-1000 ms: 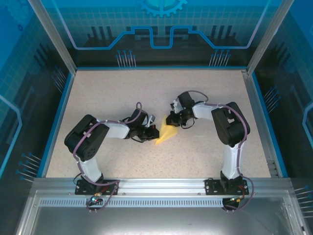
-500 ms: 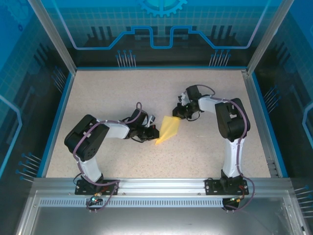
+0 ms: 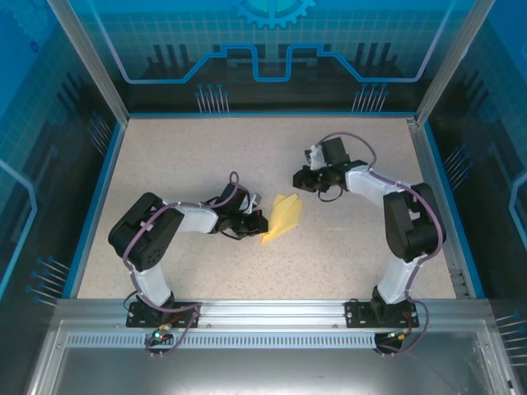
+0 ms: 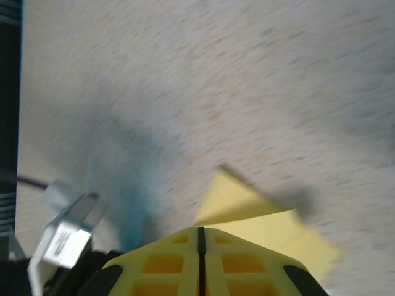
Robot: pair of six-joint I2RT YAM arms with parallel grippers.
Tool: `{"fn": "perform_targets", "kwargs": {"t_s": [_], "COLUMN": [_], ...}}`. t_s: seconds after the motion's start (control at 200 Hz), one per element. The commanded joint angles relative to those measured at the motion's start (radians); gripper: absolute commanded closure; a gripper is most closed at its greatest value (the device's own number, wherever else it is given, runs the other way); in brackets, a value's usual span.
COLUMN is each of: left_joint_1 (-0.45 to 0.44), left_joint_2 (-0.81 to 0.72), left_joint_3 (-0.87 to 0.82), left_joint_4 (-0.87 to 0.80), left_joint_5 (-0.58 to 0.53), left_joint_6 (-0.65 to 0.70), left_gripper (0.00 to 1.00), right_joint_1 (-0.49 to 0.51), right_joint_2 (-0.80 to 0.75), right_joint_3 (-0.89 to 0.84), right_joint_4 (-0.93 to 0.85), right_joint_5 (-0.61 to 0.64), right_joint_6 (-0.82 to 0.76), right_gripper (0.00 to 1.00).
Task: Fold a paper plane with a square sheet of paper (pick it up from the middle)
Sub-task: Fourth fold the wing at the center of the table.
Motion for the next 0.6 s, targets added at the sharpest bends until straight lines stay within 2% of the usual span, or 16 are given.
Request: {"fn": "perform_targets", "kwargs": {"t_s": [0.0, 0.175, 0.455, 0.595], "left_joint_1": [0.006, 0.005, 0.005, 0.006], "left_joint_2": [0.019, 0.016, 0.018, 0.017], "left_joint_3": [-0.014, -0.013, -0.019, -0.019], "left_joint_4": [-0.147, -0.149, -0.140, -0.141], "left_joint_5": [-0.051, -0.053, -0.055, -0.054], "left_joint_6": [0.017, 0.018, 0.010, 0.010], "left_gripper": [1.00, 1.00, 1.00, 1.00], "right_joint_1": [0.088, 0.181, 0.188, 0.188], "right_joint_2": [0.022, 0.089, 0.136, 0.120], "right_joint_3": [-0.076, -0.081, -0.108, -0.151], "right_joint_4": [0.011, 0.016, 0.034, 0.097], "right_joint_5": [0.008, -0.002, 0.011, -0.042], "right_joint_6": [0.053, 0.058, 0.078, 0.070], "right_gripper": [0.94, 0.95, 0.97, 0.96]}}
